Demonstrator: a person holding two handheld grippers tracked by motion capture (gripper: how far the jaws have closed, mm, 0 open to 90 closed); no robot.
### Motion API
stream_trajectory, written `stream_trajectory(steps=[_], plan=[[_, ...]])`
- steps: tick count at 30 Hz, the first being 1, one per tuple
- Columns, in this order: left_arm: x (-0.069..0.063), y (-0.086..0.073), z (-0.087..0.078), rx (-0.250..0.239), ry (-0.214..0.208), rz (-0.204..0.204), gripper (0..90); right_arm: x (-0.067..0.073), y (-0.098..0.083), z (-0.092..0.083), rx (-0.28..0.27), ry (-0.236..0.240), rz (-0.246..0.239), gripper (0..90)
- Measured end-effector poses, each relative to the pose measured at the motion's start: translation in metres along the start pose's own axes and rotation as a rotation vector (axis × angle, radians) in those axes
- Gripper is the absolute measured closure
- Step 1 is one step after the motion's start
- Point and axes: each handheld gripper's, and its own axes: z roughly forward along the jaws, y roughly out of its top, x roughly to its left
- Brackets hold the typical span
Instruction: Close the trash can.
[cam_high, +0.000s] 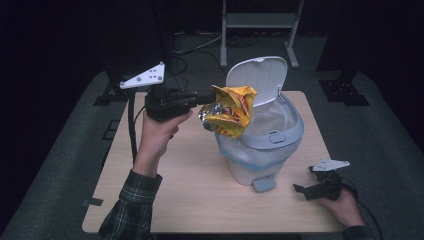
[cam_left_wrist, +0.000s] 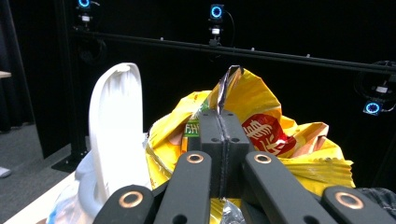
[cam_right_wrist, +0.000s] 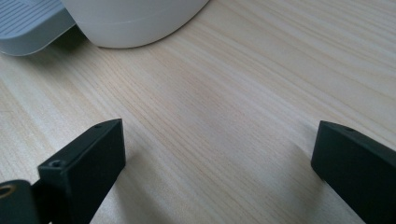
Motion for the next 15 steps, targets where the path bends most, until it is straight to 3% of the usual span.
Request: stream_trajectory(steps=[15], plan=[[0.014,-0.002,0.049,-0.001,-0.065,-0.022,90.0,0.0,0.0,0.0,0.0,0.0,0.0,2.0]])
